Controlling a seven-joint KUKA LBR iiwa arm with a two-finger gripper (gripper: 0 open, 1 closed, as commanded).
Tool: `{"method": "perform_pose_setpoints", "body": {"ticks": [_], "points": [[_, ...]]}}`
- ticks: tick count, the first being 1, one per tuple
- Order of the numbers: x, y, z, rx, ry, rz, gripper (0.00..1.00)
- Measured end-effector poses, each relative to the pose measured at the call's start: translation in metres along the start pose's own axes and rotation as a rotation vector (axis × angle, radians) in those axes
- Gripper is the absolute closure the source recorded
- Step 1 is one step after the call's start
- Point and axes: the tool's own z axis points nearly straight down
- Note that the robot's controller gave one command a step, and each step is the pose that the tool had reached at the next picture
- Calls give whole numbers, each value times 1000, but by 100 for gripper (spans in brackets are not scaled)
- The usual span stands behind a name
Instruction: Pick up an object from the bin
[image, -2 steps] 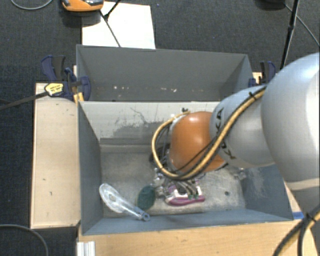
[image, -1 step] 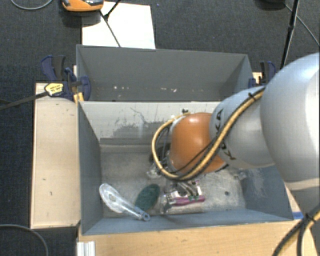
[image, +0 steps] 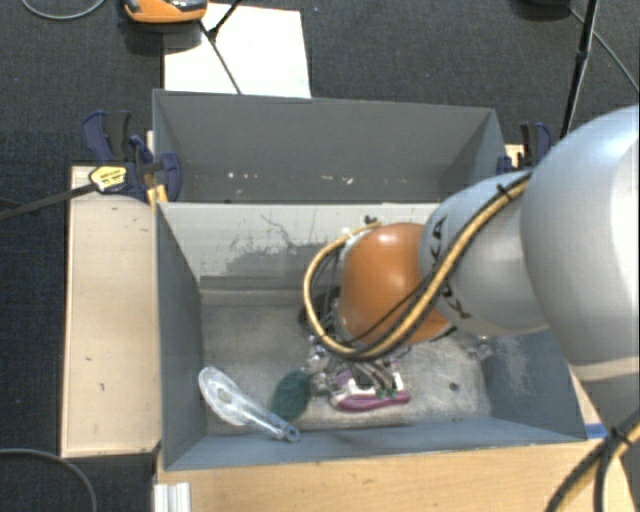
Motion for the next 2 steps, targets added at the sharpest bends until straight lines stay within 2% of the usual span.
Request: {"method": "perform_pose_setpoints", "body": {"ticks": [1, 2], "points": [[3, 0, 2, 0, 7, -8, 0], [0, 0, 0, 0, 0, -4, 100]]}}
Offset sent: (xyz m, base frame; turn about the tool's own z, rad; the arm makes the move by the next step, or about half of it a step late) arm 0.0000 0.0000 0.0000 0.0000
